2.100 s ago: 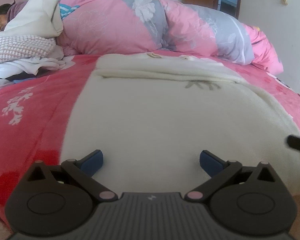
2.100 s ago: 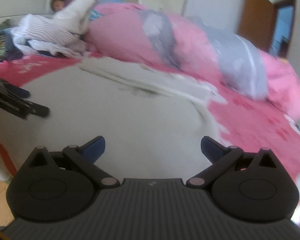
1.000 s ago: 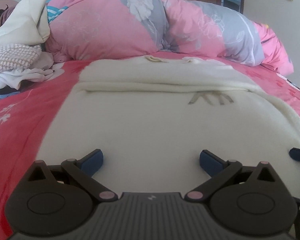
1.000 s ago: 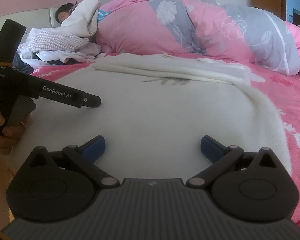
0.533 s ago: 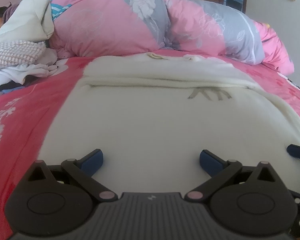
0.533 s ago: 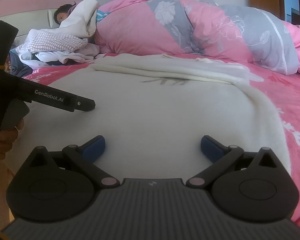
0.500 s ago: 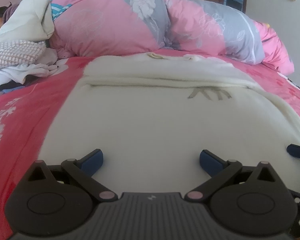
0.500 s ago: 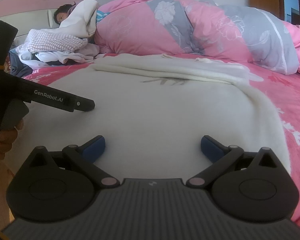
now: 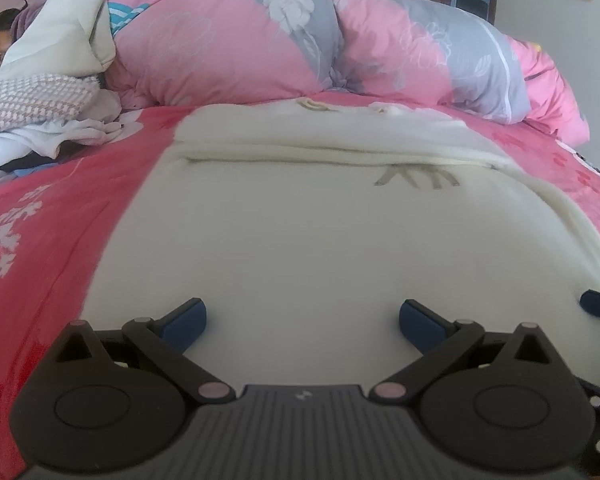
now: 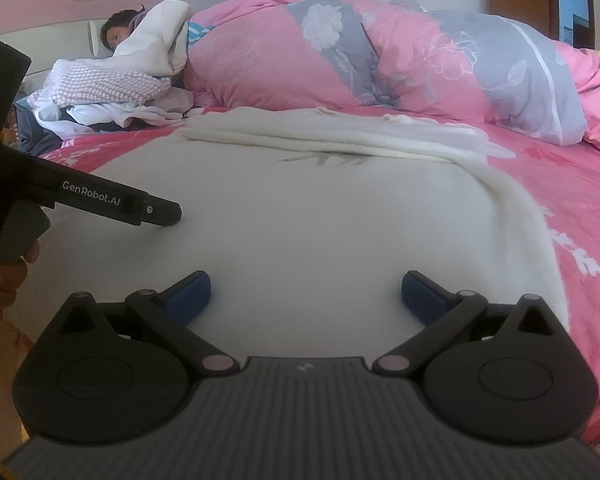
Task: Fold towel
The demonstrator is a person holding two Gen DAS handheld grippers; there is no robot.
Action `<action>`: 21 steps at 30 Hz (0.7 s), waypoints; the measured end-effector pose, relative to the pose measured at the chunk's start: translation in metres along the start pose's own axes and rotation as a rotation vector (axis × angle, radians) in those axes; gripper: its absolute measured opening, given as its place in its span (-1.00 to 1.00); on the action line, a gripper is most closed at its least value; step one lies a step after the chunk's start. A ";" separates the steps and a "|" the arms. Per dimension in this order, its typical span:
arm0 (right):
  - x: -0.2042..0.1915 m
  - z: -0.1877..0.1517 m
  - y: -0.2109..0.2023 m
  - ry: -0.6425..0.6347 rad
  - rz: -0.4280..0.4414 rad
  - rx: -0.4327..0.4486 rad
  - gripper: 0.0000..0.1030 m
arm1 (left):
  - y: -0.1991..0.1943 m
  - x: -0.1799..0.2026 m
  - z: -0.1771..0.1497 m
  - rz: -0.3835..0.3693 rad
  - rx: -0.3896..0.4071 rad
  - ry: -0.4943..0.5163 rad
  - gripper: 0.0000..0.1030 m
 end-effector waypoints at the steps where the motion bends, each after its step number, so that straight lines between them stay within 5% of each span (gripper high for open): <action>1: -0.001 -0.001 -0.002 0.000 -0.003 -0.001 0.98 | -0.001 0.000 -0.001 0.001 -0.002 -0.001 1.00; 21: -0.031 -0.021 -0.034 -0.057 -0.059 -0.109 0.98 | -0.022 0.002 -0.015 0.062 -0.040 -0.016 1.00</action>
Point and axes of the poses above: each gripper's, at about its wrist camera, not at the fingertips, and y roughly the way its jaws point, x to its right, z to its top, the point moved 5 cm from there along y, roughly the way its jaws point, and after that the axes turned 10 degrees about -y, right-handed, at the moved point
